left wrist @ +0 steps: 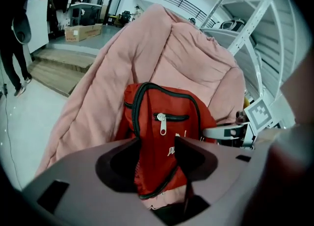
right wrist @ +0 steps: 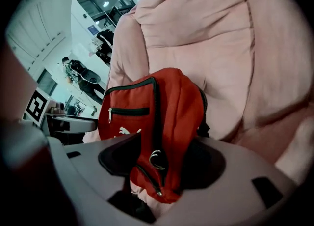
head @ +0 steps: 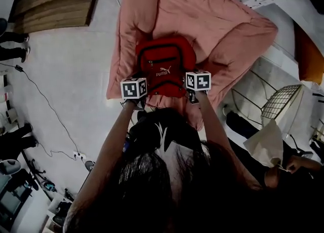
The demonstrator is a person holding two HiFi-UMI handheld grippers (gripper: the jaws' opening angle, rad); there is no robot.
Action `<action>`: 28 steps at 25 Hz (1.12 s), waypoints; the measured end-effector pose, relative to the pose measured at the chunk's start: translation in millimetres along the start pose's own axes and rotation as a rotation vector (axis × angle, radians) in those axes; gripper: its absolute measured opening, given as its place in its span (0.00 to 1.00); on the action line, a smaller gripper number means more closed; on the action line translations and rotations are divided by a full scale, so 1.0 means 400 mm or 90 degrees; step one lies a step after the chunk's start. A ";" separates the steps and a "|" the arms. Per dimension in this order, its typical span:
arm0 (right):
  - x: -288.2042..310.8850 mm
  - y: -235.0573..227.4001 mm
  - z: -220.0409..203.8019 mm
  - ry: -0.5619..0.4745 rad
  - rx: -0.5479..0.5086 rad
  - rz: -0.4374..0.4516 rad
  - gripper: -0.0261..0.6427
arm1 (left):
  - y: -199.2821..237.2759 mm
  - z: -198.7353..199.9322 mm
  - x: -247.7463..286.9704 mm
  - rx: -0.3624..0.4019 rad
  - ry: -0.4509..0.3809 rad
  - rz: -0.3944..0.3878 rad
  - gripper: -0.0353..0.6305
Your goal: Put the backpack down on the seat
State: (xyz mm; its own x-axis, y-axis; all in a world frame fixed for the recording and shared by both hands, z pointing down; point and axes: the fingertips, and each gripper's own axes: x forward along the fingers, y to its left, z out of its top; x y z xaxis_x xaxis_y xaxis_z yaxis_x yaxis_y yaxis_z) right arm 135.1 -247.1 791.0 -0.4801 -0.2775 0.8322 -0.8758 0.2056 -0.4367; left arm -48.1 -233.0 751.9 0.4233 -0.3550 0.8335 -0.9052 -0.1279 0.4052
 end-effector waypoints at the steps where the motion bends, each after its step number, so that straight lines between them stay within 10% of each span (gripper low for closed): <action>1: -0.015 0.001 -0.003 -0.002 -0.007 -0.004 0.40 | -0.002 0.003 -0.017 -0.003 -0.009 -0.005 0.38; 14: -0.297 0.107 -0.028 -0.209 0.041 -0.029 0.39 | -0.048 -0.071 -0.297 0.018 -0.112 -0.106 0.38; 28: -0.560 0.572 -0.192 -0.408 -0.030 0.036 0.20 | -0.140 -0.221 -0.688 0.138 -0.239 -0.210 0.27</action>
State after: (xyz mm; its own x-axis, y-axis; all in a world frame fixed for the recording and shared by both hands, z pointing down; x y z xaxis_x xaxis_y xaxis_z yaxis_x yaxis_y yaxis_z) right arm 46.1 -66.0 530.9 -0.4731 -0.7678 0.4321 -0.8518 0.2734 -0.4468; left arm -110.7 -46.4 533.0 0.6797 -0.5652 0.4676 -0.7304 -0.4622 0.5029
